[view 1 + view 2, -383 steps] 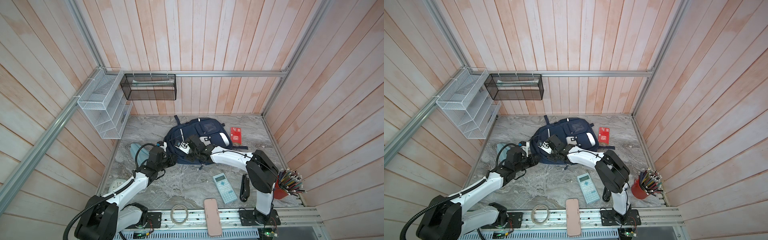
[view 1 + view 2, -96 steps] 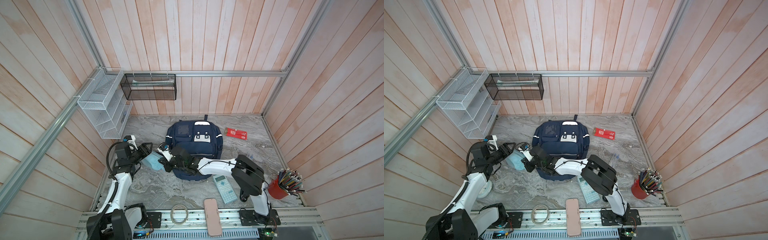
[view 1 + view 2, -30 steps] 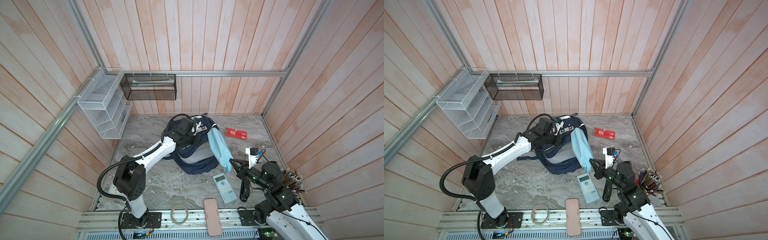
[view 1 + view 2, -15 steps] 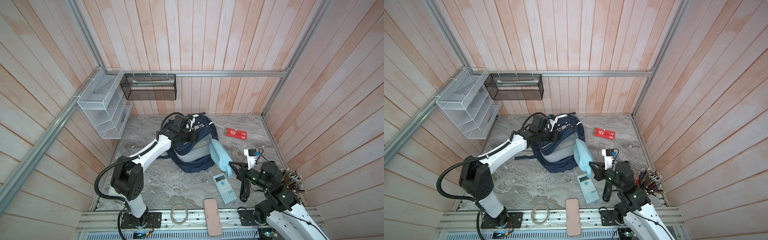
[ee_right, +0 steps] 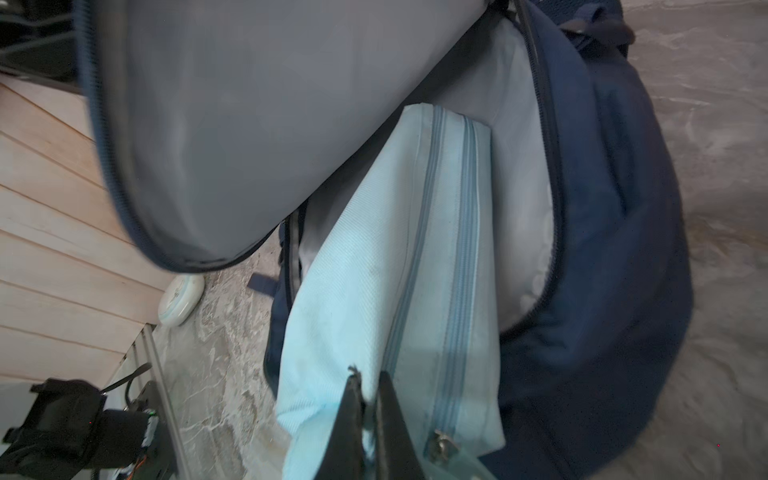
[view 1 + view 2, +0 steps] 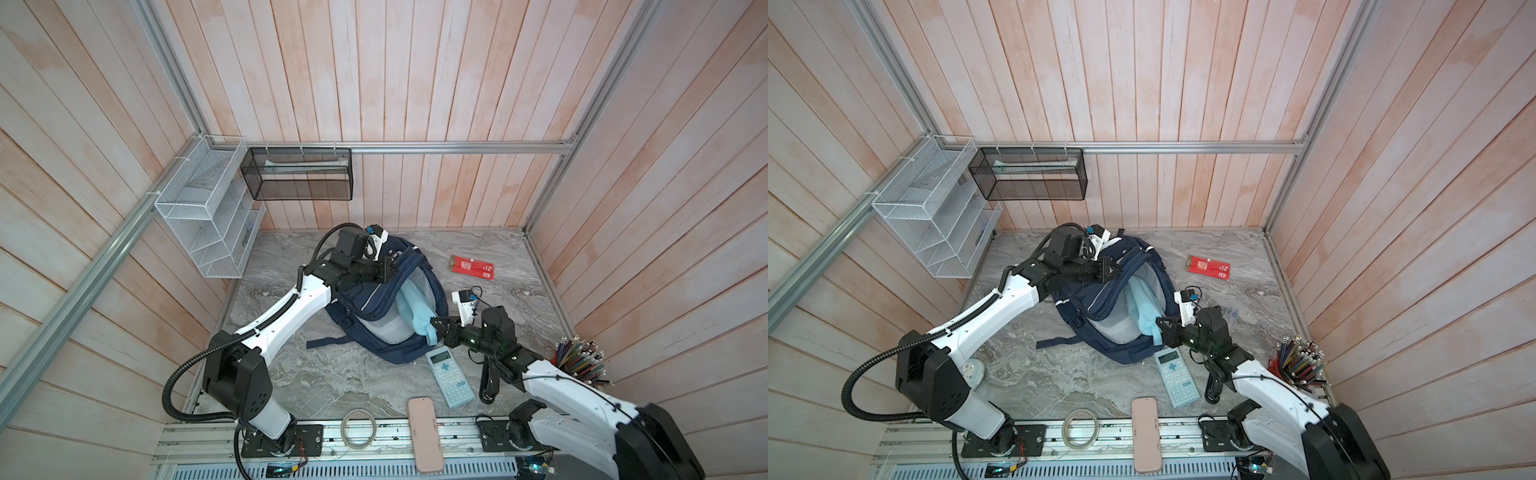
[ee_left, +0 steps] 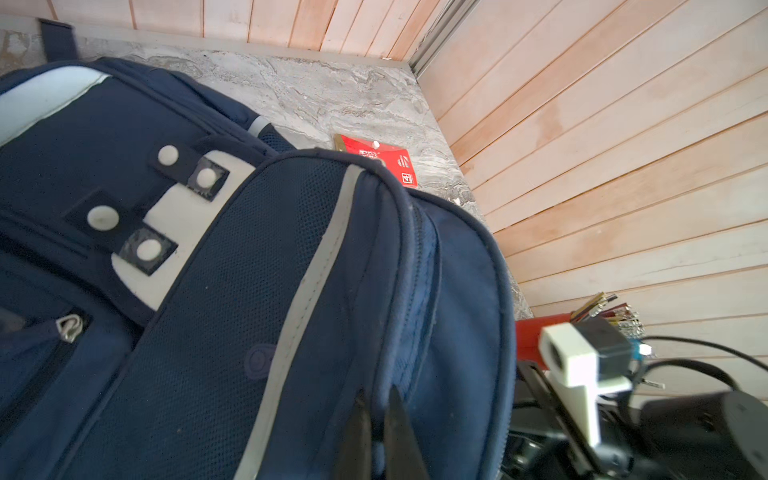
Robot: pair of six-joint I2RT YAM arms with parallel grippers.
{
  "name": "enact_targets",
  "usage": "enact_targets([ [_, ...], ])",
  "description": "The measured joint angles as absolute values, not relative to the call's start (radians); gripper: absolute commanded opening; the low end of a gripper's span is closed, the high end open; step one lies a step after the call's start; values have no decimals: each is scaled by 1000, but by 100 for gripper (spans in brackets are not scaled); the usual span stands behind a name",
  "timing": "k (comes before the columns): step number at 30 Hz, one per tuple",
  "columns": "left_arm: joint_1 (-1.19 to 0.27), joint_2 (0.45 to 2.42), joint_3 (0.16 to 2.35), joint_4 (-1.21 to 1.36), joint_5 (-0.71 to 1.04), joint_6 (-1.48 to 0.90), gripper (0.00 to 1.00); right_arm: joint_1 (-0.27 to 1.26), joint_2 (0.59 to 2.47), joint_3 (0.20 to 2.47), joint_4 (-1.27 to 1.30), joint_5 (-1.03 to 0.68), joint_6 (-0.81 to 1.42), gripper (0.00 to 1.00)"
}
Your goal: Pack the student bag
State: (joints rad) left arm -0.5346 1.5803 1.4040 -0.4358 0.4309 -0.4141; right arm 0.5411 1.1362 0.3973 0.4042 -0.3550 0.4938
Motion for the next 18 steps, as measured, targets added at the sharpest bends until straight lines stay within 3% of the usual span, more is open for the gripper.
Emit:
enact_targets([
  [10,-532,1554,1362,-404,476,-450,0,707,1726,743,682,-234,469,0],
  [11,-528,1554,1361,-402,478,-451,0,723,1764,770,706,-218,480,4],
  [12,-525,1554,1357,-396,482,-453,0,737,1797,791,731,-210,495,17],
  [14,-517,1554,1348,-381,489,-454,0,752,1848,815,780,-211,531,33],
  [18,-500,1554,1312,-345,497,-453,0,756,1871,809,839,-224,575,57],
])
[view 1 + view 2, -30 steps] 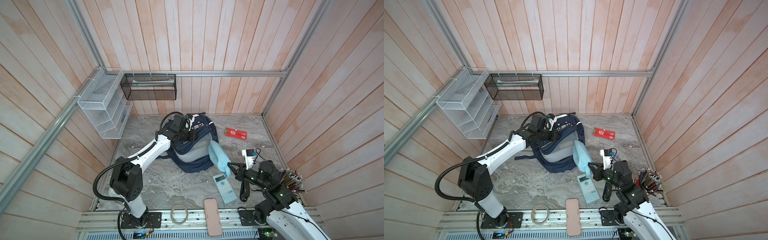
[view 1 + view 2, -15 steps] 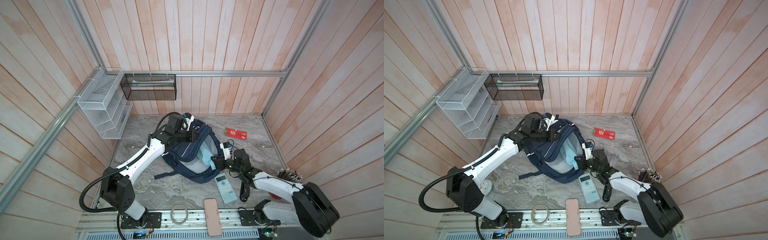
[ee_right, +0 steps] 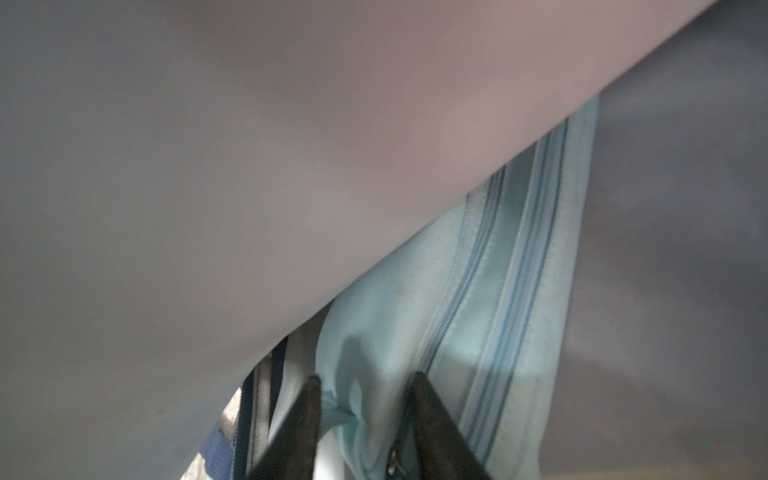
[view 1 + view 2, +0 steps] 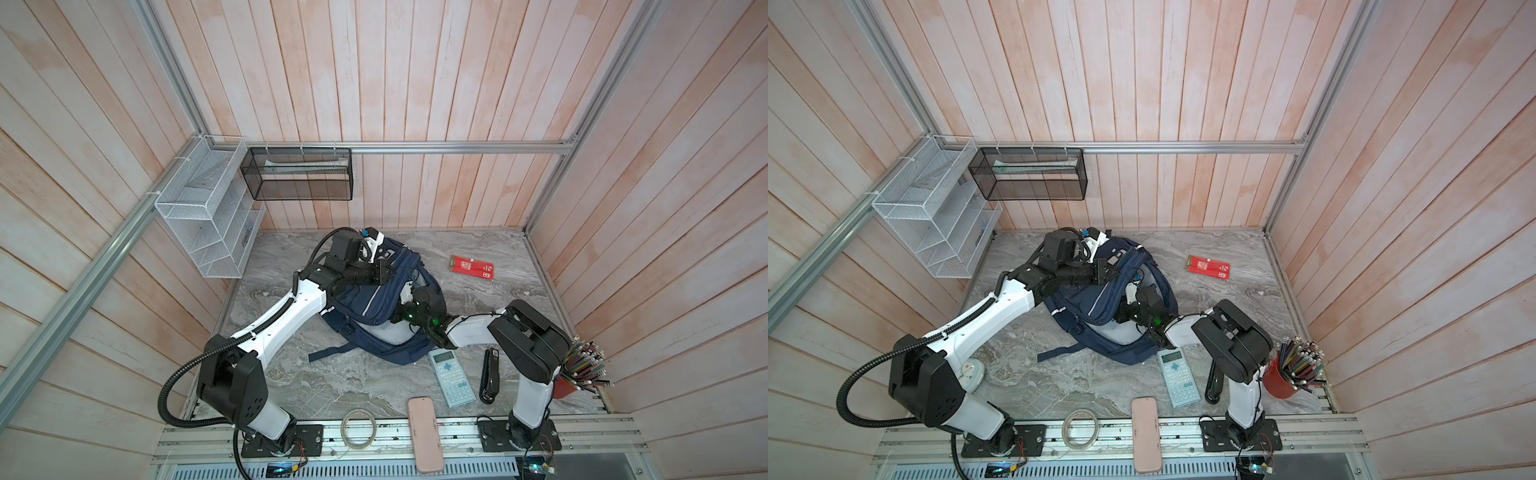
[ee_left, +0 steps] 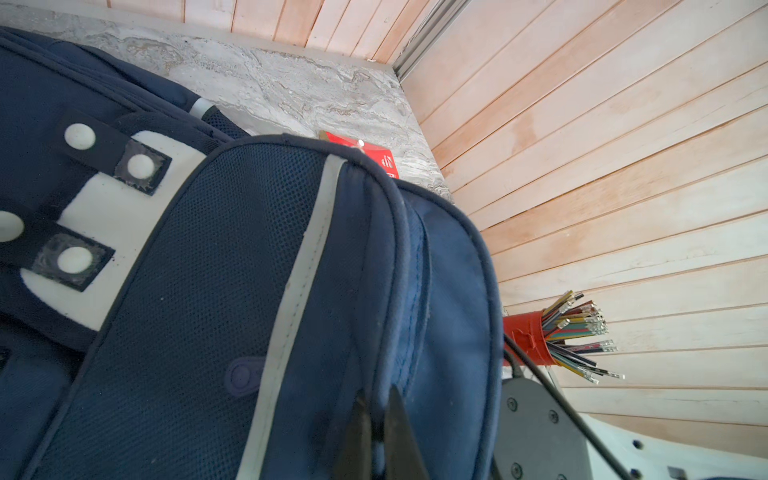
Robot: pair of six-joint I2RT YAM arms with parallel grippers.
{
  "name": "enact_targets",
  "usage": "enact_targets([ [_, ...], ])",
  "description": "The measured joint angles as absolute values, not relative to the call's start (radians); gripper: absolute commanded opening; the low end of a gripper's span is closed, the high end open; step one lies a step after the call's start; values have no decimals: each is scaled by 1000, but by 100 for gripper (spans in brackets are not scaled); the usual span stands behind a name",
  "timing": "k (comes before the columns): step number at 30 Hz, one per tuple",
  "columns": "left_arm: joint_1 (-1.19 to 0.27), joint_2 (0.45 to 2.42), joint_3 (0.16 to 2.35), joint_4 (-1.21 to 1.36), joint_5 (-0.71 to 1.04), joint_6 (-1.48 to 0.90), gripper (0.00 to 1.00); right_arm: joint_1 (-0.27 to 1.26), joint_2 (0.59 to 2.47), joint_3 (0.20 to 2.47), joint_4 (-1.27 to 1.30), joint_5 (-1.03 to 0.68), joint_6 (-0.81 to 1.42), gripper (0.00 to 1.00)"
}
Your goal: Pack the student bag
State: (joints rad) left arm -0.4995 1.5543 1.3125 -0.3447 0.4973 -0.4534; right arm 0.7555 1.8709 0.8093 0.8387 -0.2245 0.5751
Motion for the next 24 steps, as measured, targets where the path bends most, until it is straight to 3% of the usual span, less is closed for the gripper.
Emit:
enact_targets([
  [3,-495,1554,1268,-295,506,-455,0,746,1793,735,835,-226,588,66],
  [10,-493,1622,1189,-152,568,-477,0,724,1475,580,626,-184,575,77],
  [12,-498,1644,1177,-120,574,-480,0,720,1393,554,521,-146,576,96],
  [16,-511,1661,1163,-91,578,-481,0,696,1255,557,284,-22,580,98],
  [24,-514,1662,1163,-79,568,-476,0,213,1148,559,-40,76,624,98],
])
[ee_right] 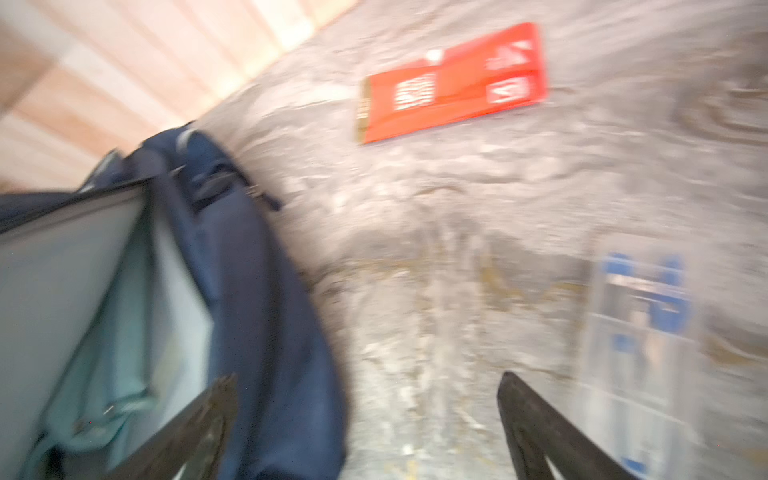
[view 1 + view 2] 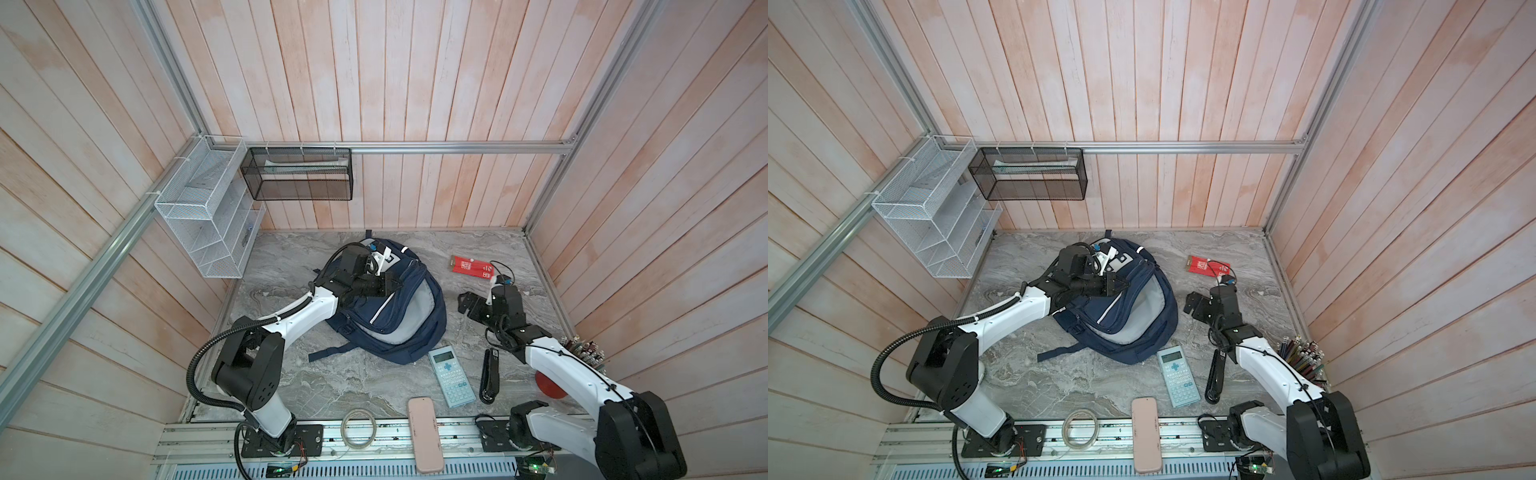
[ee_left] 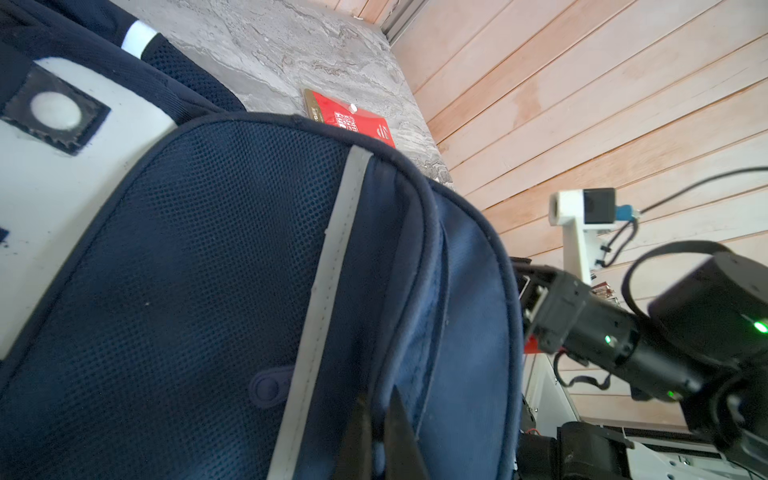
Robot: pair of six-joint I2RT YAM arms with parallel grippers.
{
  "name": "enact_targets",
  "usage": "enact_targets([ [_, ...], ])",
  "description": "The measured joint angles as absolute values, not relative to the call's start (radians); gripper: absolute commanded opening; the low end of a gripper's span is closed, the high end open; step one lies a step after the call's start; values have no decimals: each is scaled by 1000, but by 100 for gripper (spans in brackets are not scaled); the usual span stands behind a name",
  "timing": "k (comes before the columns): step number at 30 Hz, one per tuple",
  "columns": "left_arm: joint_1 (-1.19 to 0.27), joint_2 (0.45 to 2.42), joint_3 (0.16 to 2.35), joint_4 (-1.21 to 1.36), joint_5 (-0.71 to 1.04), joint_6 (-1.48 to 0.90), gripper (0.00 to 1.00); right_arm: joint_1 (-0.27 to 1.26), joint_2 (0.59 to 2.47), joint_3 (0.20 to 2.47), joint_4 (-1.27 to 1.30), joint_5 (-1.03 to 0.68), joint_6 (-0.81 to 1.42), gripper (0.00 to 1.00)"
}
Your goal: Pack the student bag
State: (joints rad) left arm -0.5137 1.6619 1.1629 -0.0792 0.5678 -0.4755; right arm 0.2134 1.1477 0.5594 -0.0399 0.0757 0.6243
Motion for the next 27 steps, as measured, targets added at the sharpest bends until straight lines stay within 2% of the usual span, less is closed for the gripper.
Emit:
enact_targets([
  [3,-514,1662,1163,-79,569,-475,0,166,1182,558,-107,153,617,96],
  [8,-514,1662,1163,-72,581,-476,0,46,1298,561,-145,157,599,95],
  [14,-514,1662,1148,-44,599,-476,0,33,1446,635,-185,139,567,86],
  [17,-514,1662,1142,-35,607,-479,0,34,1510,693,-184,128,545,75],
  [20,-514,1663,1142,-28,614,-484,0,40,1542,720,-186,130,530,51],
  [22,-513,1663,1142,-27,617,-484,0,44,1545,723,-191,125,527,39],
  [27,-504,1663,1142,-18,630,-498,0,74,1537,728,-212,122,505,34],
])
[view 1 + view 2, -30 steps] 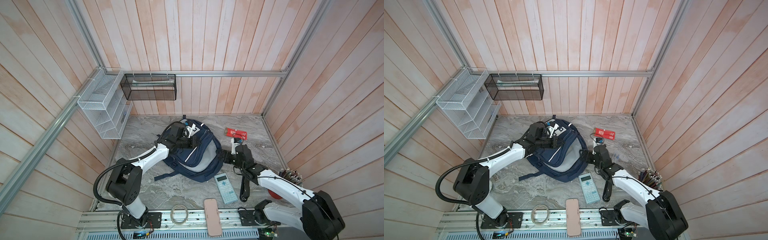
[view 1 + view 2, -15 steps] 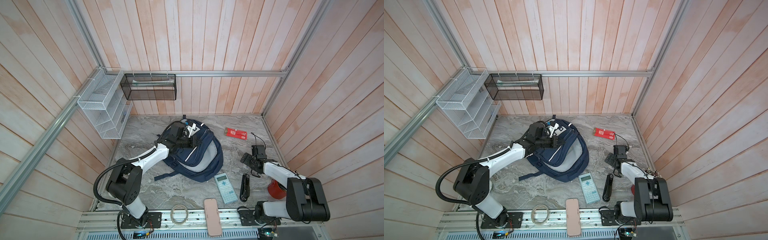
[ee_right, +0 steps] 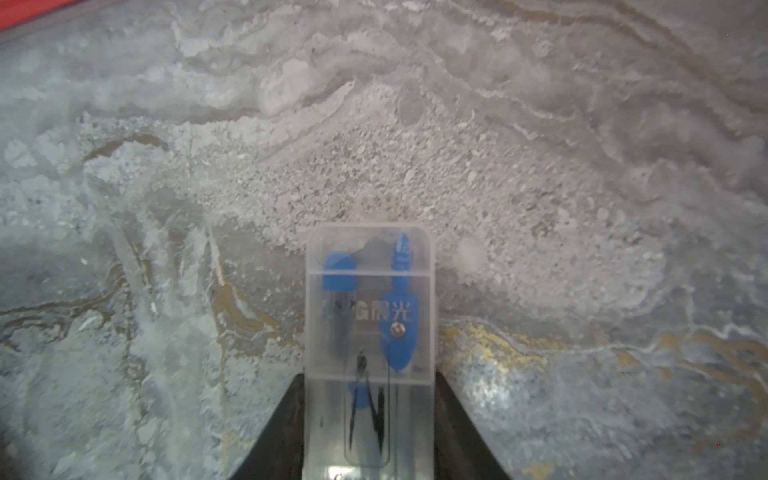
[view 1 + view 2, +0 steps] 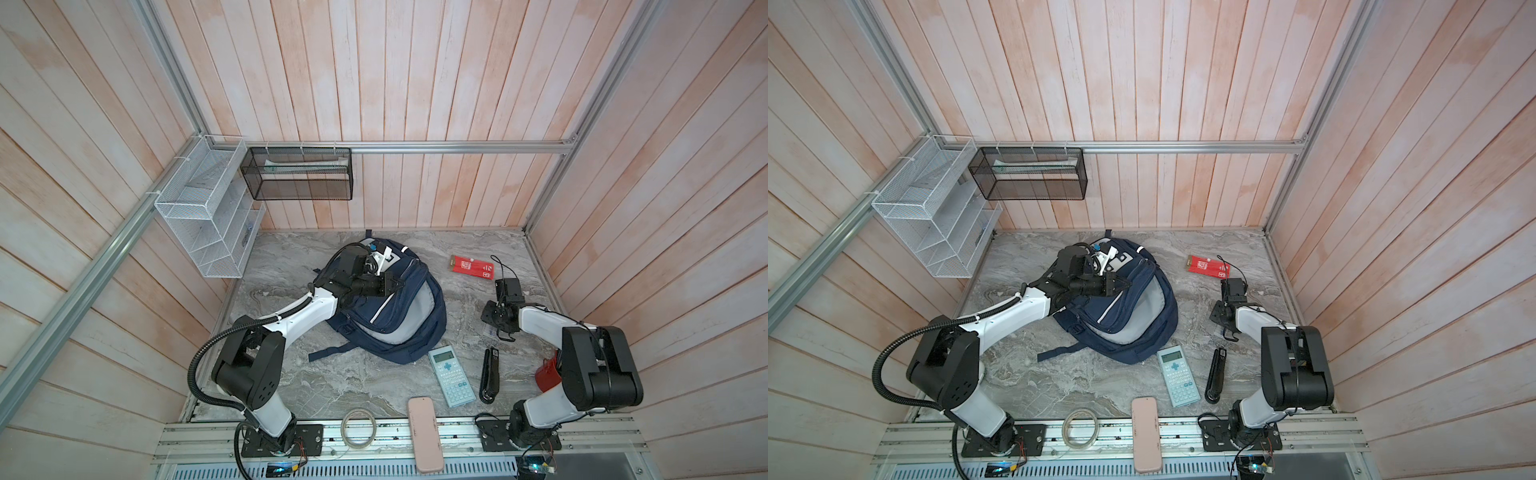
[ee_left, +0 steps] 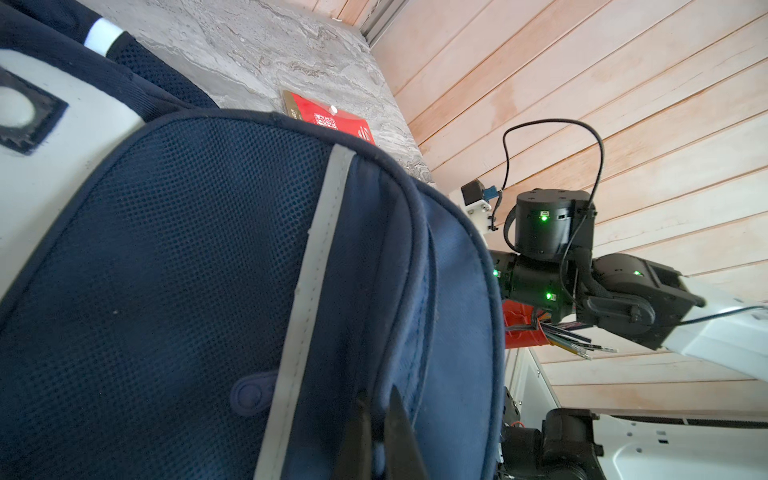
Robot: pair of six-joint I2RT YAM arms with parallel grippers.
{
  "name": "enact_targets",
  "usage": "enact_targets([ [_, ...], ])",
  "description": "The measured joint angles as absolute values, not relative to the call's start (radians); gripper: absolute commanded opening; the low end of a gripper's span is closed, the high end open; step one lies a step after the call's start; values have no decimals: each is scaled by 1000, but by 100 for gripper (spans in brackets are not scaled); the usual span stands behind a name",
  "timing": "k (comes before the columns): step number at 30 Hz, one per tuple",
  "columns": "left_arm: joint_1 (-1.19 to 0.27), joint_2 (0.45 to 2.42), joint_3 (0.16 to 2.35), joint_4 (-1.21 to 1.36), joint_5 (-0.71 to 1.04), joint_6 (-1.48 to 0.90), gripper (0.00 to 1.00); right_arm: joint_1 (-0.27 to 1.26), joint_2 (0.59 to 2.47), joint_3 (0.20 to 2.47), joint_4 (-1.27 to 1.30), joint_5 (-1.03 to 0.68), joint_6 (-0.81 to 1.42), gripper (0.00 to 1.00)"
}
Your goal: Pack the student bag
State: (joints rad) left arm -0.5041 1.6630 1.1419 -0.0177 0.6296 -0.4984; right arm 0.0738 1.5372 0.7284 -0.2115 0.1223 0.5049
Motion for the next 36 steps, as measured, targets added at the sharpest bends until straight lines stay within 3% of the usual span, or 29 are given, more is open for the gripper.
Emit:
enact_targets([
  [10,-455,1665,1164,-2,707,-545,0,439,1337,842,-268,84,529,36],
  [17,-451,1665,1222,-47,706,-545,0,622,1486,958,-149,14,554,40],
  [21,-449,1665,1243,-71,705,-544,0,649,1621,1012,-72,-10,574,44],
  [25,-448,1665,1245,-81,702,-543,0,654,1752,1077,18,-26,594,68],
  [27,-448,1665,1245,-82,702,-543,0,661,1775,1092,46,-29,604,74],
  [32,-446,1665,1244,-74,702,-544,0,669,1734,1050,99,-35,611,71],
  [36,-447,1667,1241,-66,702,-544,0,658,1560,884,124,-24,611,67],
])
